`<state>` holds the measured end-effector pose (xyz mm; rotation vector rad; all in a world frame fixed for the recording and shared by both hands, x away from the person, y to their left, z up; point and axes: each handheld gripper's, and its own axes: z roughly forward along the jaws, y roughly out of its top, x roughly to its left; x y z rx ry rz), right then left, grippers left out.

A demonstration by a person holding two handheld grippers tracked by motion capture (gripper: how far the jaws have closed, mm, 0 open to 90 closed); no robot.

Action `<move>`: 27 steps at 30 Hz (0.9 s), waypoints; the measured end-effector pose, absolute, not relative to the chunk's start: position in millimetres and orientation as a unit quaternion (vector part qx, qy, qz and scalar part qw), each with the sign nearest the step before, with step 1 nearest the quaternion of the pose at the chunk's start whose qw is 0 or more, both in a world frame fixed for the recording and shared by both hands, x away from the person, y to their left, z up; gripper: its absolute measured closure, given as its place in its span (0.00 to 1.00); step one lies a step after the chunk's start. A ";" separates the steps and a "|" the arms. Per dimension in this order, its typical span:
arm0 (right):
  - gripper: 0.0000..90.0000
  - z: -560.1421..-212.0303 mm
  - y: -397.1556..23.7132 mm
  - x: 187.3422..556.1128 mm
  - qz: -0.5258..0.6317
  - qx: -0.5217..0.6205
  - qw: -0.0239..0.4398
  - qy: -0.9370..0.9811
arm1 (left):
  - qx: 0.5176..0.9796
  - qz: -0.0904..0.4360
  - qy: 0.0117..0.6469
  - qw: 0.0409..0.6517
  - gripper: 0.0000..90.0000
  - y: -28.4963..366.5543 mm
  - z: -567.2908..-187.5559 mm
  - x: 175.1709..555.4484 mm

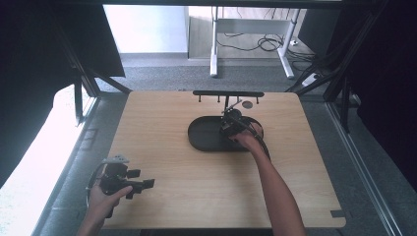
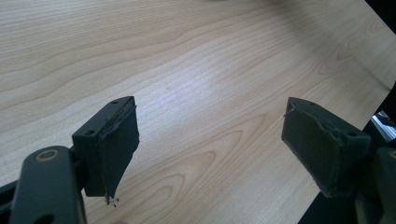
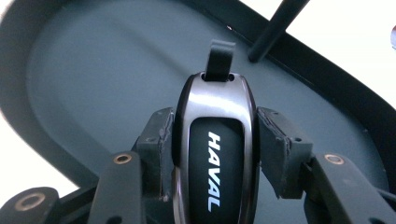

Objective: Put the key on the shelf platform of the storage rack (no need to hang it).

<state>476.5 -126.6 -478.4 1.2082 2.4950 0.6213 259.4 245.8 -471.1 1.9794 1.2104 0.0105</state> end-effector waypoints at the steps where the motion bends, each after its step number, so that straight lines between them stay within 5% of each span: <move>1: 0.55 -480.8 -127.2 477.1 0.214 0.421 0.151 0.868 | 0.782 0.004 0.478 0.400 0.21 245.8 -470.9 259.3; 19: 0.54 -507.9 -131.4 484.6 0.180 0.435 0.141 0.871 | 0.778 0.010 0.483 0.402 0.21 246.3 -470.9 259.2; 27: 0.45 -499.7 -132.2 478.1 0.195 0.436 0.161 0.864 | 0.777 0.012 0.483 0.403 0.21 246.3 -470.5 259.1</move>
